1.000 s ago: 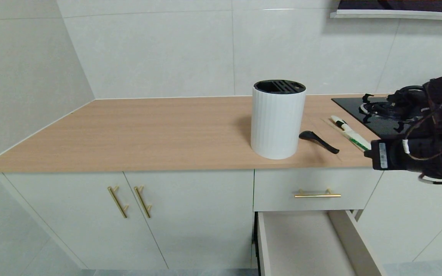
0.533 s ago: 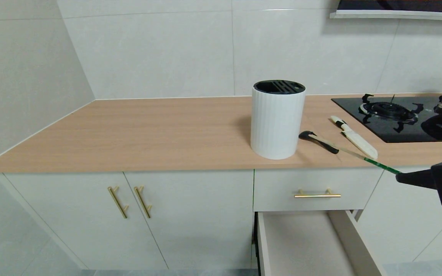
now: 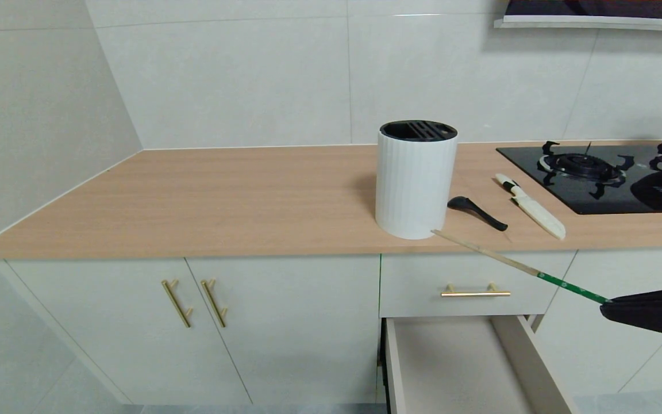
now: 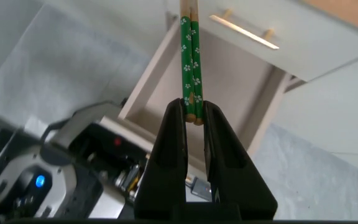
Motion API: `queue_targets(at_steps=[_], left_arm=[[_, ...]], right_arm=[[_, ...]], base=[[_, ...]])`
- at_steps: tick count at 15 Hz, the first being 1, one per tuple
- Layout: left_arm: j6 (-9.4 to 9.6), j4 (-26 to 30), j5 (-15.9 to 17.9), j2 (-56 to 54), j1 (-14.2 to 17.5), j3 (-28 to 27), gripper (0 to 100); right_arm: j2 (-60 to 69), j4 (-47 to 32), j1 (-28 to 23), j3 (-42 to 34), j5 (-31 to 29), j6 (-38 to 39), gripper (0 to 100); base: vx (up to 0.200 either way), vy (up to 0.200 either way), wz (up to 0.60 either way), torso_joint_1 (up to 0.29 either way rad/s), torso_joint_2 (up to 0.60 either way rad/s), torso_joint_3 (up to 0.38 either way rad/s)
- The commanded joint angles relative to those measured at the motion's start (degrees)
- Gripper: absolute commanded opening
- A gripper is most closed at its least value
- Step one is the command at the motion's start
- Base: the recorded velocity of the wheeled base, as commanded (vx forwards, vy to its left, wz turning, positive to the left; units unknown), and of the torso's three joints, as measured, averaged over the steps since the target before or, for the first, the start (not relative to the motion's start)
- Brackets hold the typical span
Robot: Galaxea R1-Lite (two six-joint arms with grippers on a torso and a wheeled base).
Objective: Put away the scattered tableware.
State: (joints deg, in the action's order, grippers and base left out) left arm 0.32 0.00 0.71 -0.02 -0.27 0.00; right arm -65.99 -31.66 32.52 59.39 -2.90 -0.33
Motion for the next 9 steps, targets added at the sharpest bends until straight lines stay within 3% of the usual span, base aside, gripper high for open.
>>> queue_targets(at_steps=[1,5,9], left_arm=[[-0.05,0.00,0.00,0.02,0.00,0.00,100],[-0.05,0.00,0.00,0.02,0.00,0.00,100],[-0.05,0.00,0.00,0.02,0.00,0.00,100]], right_arm=[[-0.28,0.37,1.58,-1.03,0.00,-0.02,0],[-0.46,0.46,1.58,-1.12,0.00,-0.11,0],[-0.55,0.46,1.58,-1.21,0.09,-0.11,0]], base=[[0.000,0.000,0.00,0.000,0.00,0.000],[0.000,0.000,0.00,-0.024,0.06,0.037],[0.000,0.000,0.00,-0.167,0.42,0.250]])
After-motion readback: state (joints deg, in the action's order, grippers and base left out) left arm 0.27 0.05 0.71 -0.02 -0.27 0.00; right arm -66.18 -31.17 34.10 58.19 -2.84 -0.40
